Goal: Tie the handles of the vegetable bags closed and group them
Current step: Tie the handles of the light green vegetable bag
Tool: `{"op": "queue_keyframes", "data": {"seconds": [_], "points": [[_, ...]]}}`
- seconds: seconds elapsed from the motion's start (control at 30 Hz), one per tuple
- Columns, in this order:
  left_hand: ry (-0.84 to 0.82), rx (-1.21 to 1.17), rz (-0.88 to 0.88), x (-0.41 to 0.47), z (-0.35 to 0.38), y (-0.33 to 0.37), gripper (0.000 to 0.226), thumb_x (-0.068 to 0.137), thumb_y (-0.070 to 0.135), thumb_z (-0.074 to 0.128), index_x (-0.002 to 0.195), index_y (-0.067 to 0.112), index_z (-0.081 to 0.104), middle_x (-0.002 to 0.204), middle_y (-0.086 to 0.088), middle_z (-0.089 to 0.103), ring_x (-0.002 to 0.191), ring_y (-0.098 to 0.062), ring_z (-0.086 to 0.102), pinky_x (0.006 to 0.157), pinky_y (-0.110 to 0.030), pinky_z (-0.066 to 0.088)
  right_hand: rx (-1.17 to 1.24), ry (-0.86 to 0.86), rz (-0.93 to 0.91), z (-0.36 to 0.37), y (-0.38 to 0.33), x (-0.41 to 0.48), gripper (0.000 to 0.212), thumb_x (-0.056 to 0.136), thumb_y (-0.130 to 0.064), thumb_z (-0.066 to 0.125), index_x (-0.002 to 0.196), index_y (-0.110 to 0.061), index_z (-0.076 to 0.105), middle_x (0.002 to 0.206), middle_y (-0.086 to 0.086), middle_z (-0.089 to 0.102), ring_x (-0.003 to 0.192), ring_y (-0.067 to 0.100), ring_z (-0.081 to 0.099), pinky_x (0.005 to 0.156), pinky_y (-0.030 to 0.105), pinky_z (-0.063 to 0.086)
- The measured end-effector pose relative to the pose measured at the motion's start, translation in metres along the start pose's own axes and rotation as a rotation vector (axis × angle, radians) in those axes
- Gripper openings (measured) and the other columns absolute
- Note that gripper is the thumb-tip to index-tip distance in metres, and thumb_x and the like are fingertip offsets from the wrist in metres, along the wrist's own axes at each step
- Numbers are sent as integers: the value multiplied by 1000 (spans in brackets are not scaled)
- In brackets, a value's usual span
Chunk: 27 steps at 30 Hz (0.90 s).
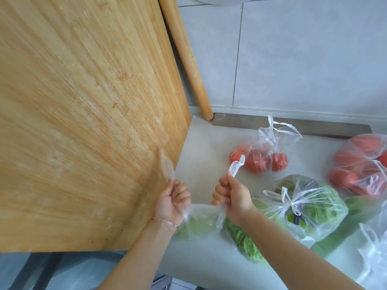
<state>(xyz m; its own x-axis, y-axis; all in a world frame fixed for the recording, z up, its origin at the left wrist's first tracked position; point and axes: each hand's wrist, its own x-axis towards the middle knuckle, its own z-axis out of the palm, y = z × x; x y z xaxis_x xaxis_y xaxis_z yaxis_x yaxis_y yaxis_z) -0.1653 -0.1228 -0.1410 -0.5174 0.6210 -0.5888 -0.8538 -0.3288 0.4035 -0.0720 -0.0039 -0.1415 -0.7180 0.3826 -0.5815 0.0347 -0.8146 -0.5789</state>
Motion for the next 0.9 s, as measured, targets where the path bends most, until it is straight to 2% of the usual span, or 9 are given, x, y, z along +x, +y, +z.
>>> {"op": "queue_keyframes", "data": {"seconds": [0.07,0.13,0.2,0.3,0.47,0.57,0.63,0.77,0.9], "points": [[81,323,-74,4,-1,-6,41,85,57,39,74,19,48,38,9,25,27,-2,19,30,-15,15,-188,36,88,-4,8,7,48,95,-53,23,66,-17,35,40,-9,19,30,6,16,34,12,16],[131,538,-105,3,0,-15,63,86,66,15,76,16,52,37,9,28,27,-3,19,31,-13,14,-370,100,147,-7,16,10,48,97,-46,20,79,-13,48,45,-7,23,33,6,19,34,15,16],[181,651,-70,2,0,-21,61,92,57,20,69,11,52,38,9,34,28,-3,21,30,-13,17,-507,141,159,-9,23,11,34,98,-25,27,83,-11,53,51,-3,26,38,8,23,34,18,20],[250,794,38,1,-3,-27,37,93,30,46,62,9,50,46,4,38,31,-2,25,32,-13,19,-645,146,110,-12,30,11,33,89,0,34,61,-15,44,53,-1,28,45,11,25,37,17,24],[305,825,45,0,-8,-33,10,85,14,61,83,9,52,40,10,44,30,1,36,31,-12,25,-755,19,-5,-13,40,4,25,85,4,42,63,-7,48,43,-9,32,44,8,27,42,17,25],[326,830,6,1,-6,-36,18,86,17,61,74,4,58,56,0,48,32,-1,37,33,-13,24,-849,-71,-124,-13,42,-4,23,85,2,47,66,-8,57,53,-6,44,47,6,35,49,20,33],[331,805,-21,-1,-2,-37,23,87,18,60,70,4,55,47,3,46,30,-3,33,32,-14,22,-835,-141,-228,-15,41,-13,24,80,6,52,73,-14,63,57,-9,49,56,8,42,56,19,38],[291,775,-32,-5,7,-39,28,88,19,58,62,11,52,41,7,44,30,-3,33,31,-14,20,-689,-153,-261,-23,42,-19,27,80,1,65,100,-16,62,88,1,64,80,9,61,75,24,53],[242,837,-18,-8,8,-41,31,90,19,54,61,15,48,40,9,40,33,-4,29,32,-13,19,-575,-144,-269,-24,32,-21,18,86,1,58,70,-8,62,58,-4,61,48,5,50,46,14,35]]}}
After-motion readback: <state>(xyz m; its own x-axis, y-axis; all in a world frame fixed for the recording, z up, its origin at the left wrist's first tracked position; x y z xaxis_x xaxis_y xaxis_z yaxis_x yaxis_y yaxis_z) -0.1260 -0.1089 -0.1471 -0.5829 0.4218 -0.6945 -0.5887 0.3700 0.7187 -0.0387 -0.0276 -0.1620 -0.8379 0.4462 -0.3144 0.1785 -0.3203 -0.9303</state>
